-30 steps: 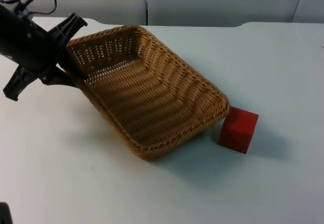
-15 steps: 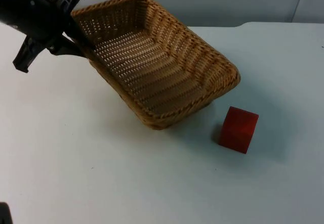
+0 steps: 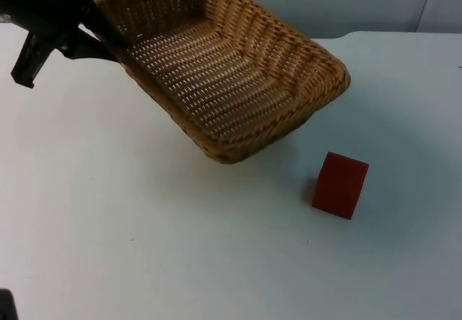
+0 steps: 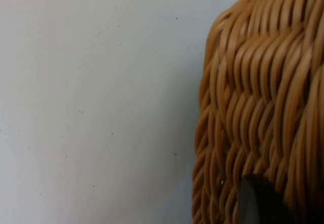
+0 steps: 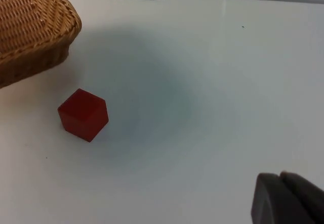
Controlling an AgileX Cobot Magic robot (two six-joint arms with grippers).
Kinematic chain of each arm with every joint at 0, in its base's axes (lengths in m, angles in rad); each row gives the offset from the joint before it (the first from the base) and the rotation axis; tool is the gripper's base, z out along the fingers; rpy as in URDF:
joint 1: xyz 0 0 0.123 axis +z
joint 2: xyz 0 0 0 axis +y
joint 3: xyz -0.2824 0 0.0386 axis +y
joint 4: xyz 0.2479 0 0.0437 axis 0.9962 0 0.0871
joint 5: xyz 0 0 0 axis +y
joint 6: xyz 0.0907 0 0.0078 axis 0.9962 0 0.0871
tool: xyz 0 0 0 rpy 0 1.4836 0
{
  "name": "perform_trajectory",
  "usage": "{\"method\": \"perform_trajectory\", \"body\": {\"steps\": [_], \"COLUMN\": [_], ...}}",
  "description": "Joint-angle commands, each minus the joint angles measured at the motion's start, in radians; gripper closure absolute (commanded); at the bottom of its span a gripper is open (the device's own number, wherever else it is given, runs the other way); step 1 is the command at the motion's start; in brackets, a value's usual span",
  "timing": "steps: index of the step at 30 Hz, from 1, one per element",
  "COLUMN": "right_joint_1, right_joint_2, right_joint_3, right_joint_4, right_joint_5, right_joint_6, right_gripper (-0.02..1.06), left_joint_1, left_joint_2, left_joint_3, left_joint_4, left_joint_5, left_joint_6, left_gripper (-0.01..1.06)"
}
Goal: Pick up the basket with the left hand and place the cube into the basket with the right hand.
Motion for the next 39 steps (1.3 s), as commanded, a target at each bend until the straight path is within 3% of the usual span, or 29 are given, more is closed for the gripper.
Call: {"method": "perform_trajectory", "body": {"steps": [1, 6, 30, 32, 33, 37, 38, 39], "right_joint_1": [-0.007, -0.007, -0.007, -0.007, -0.007, 0.005, 0.005, 0.015], "right_joint_2": [-0.004, -0.004, -0.004, -0.004, -0.004, -0.004, -0.004, 0.006], "right_joint_3": [0.006, 0.006, 0.006, 0.006, 0.006, -0.002, -0.002, -0.002], "right_joint_4": [0.0, 0.0, -0.003, -0.106, -0.106, -0.488, -0.488, -0.586], "right_joint_5": [-0.007, -0.007, -0.007, -0.015, -0.015, -0.02, -0.02, 0.002], "right_joint_6": [-0.006, -0.006, -0.006, -0.006, -0.006, 0.217, 0.217, 0.269], "right_gripper": [1.01, 1.01, 1.01, 1.01, 1.01, 1.01, 1.01, 1.01], "left_joint_1": [-0.001, -0.001, -0.003, -0.003, -0.003, -0.003, -0.003, -0.003], "left_joint_2": [-0.017, -0.017, -0.017, -0.017, -0.017, -0.017, -0.017, -0.017], "left_joint_3": [-0.013, -0.013, -0.013, -0.013, -0.013, -0.013, -0.013, -0.013], "left_joint_4": [-0.036, -0.034, -0.034, -0.034, -0.034, -0.034, -0.034, -0.034], "left_joint_5": [0.034, 0.083, 0.077, 0.077, 0.077, 0.076, 0.076, 0.074], "left_joint_6": [-0.01, -0.01, -0.01, -0.01, -0.01, -0.01, -0.01, -0.01], "left_gripper": [1.05, 1.05, 1.05, 1.05, 1.05, 1.05, 1.05, 1.05]}}
